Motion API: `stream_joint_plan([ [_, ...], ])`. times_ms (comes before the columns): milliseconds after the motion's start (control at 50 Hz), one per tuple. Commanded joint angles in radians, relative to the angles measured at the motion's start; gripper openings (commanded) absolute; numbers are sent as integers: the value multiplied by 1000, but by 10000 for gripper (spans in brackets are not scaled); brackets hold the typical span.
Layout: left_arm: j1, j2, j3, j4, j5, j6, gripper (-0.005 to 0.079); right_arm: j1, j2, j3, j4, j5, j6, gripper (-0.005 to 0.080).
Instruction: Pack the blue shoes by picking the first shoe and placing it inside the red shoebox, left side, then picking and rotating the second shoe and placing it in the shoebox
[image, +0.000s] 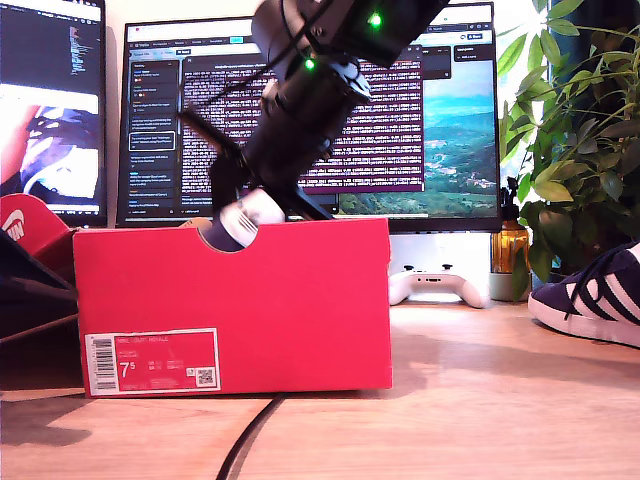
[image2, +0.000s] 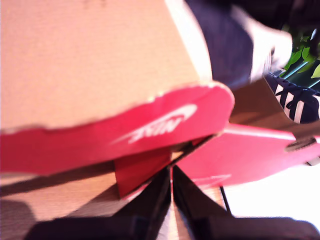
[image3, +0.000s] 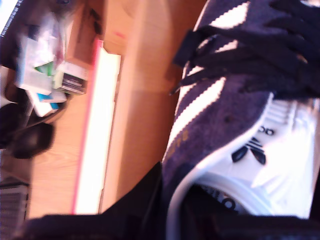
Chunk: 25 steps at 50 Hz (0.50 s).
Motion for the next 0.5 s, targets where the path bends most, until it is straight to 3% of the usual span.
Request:
stream_joint_plan([
  [0, -1, 9, -26, 9, -1, 4, -20, 29, 8, 21, 20, 5, -2, -11],
  [480, -1, 9, -26, 8, 0, 4, -20, 54, 64, 21, -82, 58, -31, -11],
])
